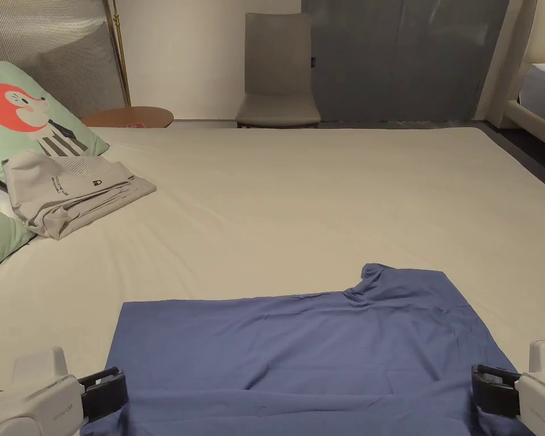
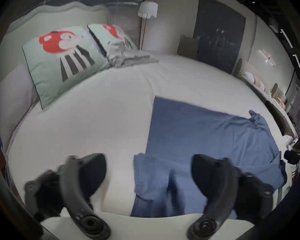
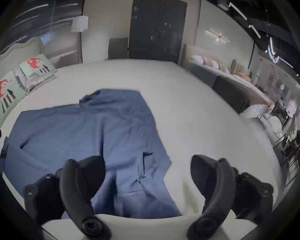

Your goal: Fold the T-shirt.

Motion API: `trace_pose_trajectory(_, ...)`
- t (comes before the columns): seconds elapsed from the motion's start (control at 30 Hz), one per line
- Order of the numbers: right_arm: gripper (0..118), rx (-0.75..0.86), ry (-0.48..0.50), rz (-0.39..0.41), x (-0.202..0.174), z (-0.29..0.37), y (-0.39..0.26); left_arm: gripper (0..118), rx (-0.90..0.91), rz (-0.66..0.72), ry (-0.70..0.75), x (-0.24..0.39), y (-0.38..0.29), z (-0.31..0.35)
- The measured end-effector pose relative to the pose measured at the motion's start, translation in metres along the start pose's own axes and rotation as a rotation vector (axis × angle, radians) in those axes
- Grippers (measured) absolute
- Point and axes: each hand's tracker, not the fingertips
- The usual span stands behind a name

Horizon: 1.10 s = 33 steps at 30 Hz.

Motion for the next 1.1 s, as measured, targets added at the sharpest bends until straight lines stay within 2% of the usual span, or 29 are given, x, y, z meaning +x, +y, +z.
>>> trace_pose_trajectory(0.1, 103, 0.106, 0.004, -0.006, 0.0, 0.033, 0.007, 104, 0.101, -0.015, -0.035, -0.002, 0.003, 0.032)
trace_pose_trajectory(0.13, 102, 0.138, 0.005, -0.016, 0.001, 0.044, 0.008, 99, 0.128, -0.02, -0.041, -0.002, 0.003, 0.043)
trace_pose_trajectory(0.17, 95, 0.167, 0.015, -0.024, -0.001, 0.057, 0.008, 83, 0.153, -0.022, -0.048, -0.002, 0.001, 0.054)
trace_pose_trajectory(0.2, 82, 0.195, 0.026, -0.03, -0.001, 0.069, 0.008, 62, 0.171, -0.022, -0.065, -0.002, -0.001, 0.066)
trace_pose_trajectory(0.3, 64, 0.238, 0.085, -0.052, -0.004, 0.096, 0.003, 35, 0.177, -0.02, -0.069, -0.003, -0.009, 0.088)
trace_pose_trajectory(0.33, 41, 0.235, 0.089, -0.049, -0.005, 0.104, 0.001, 10, 0.179, -0.02, -0.071, -0.004, -0.013, 0.093)
trace_pose_trajectory(0.37, 14, 0.236, 0.086, -0.045, -0.007, 0.109, -0.002, 0, 0.181, -0.021, -0.075, -0.005, -0.017, 0.098)
trace_pose_trajectory(0.4, 4, 0.244, 0.085, -0.043, -0.008, 0.114, -0.005, 0, 0.176, -0.025, -0.077, -0.007, -0.02, 0.101)
trace_pose_trajectory(0.43, 1, 0.251, 0.086, -0.041, -0.011, 0.118, -0.009, 0, 0.162, -0.029, -0.083, -0.009, -0.024, 0.103)
trace_pose_trajectory(0.5, 1, 0.233, 0.125, -0.056, -0.011, 0.123, -0.015, 0, 0.128, -0.028, -0.085, -0.014, -0.034, 0.104)
trace_pose_trajectory(0.67, 1, 0.199, 0.124, -0.047, -0.015, 0.123, -0.032, 3, -0.032, -0.059, -0.092, -0.022, -0.054, 0.088)
trace_pose_trajectory(0.7, 1, 0.187, 0.129, -0.049, -0.015, 0.121, -0.037, 18, -0.062, -0.075, -0.106, -0.024, -0.059, 0.081)
trace_pose_trajectory(0.73, 1, 0.18, 0.132, -0.052, -0.015, 0.12, -0.039, 47, -0.088, -0.082, -0.102, -0.024, -0.063, 0.076)
trace_pose_trajectory(0.77, 1, 0.172, 0.132, -0.056, -0.015, 0.119, -0.042, 87, -0.123, -0.088, -0.083, -0.025, -0.067, 0.067)
trace_pose_trajectory(0.8, 1, 0.165, 0.13, -0.056, -0.015, 0.118, -0.044, 105, -0.144, -0.091, -0.067, -0.025, -0.072, 0.059)
trace_pose_trajectory(0.83, 1, 0.158, 0.129, -0.057, -0.015, 0.117, -0.046, 109, -0.15, -0.092, -0.07, -0.026, -0.075, 0.054)
trace_pose_trajectory(0.93, 1, 0.138, 0.128, -0.065, -0.013, 0.113, -0.052, 105, -0.185, -0.078, -0.063, -0.026, -0.081, 0.04)
trace_pose_trajectory(1.0, 1, 0.122, 0.123, -0.07, -0.01, 0.109, -0.055, 73, -0.222, -0.072, -0.074, -0.024, -0.086, 0.034)
trace_pose_trajectory(1.07, 1, 0.109, 0.114, -0.072, -0.009, 0.104, -0.058, 60, -0.211, -0.096, -0.02, -0.02, -0.088, 0.034)
trace_pose_trajectory(1.1, 1, 0.1, 0.108, -0.074, -0.005, 0.101, -0.06, 44, -0.189, -0.11, -0.033, -0.019, -0.087, 0.039)
